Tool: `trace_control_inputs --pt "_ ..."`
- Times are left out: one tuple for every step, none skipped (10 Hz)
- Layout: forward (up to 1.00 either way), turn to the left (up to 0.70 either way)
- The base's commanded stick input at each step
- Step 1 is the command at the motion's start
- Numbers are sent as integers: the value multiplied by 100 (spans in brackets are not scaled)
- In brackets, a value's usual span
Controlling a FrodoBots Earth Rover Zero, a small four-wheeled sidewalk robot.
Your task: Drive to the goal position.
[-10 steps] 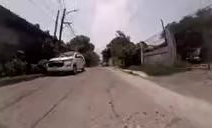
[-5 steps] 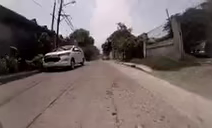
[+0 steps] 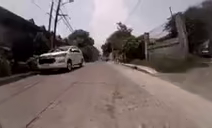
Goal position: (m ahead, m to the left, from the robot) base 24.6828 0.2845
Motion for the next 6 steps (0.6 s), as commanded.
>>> trace_control_inputs --pt "100 3" --pt "100 3" --pt "100 3" --pt "100 3" --pt "100 3" --pt "100 3"
